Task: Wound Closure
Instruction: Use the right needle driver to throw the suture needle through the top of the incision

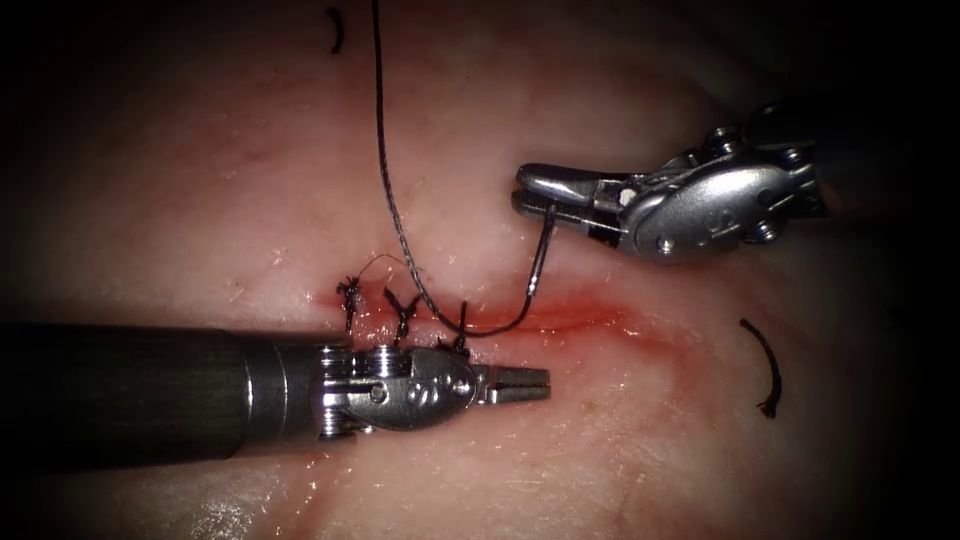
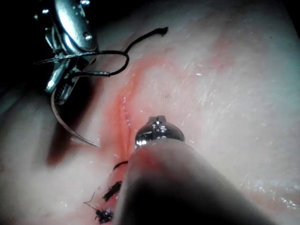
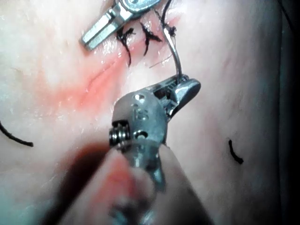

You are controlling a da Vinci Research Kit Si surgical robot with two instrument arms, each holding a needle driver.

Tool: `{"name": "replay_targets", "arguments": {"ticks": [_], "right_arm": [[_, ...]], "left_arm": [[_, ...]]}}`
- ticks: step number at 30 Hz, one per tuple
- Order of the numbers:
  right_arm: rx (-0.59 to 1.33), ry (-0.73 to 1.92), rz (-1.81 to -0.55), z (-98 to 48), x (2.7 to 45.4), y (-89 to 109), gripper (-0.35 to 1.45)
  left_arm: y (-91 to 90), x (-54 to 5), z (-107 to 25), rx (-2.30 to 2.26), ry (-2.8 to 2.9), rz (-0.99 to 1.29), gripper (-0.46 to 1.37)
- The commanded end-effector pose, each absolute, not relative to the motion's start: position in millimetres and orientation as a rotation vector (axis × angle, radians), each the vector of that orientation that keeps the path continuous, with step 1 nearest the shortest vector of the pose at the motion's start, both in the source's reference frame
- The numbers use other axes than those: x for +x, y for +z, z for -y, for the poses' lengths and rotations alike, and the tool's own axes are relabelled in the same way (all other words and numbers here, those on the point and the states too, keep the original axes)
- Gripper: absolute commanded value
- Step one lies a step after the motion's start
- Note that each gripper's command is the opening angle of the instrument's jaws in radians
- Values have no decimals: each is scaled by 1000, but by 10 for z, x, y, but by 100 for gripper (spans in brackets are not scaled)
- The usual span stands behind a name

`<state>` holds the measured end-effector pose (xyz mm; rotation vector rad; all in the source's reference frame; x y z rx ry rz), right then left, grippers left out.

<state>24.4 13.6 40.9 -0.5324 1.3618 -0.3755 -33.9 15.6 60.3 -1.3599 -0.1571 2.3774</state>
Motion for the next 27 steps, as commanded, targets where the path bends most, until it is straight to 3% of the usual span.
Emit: {"name": "replay_targets", "arguments": {"ticks": [1,11,27], "right_arm": [[-537,-375,-1365,-134,244,408,-35],[-493,-389,-1364,-113,245,432,-35],[-387,-184,-1409,-66,245,486,-35]], "left_arm": [[603,-339,-156,-1361,2378,160,-35],[602,-337,-155,-1363,2386,160,-35],[611,-331,-150,-1368,2379,164,-35]]}}
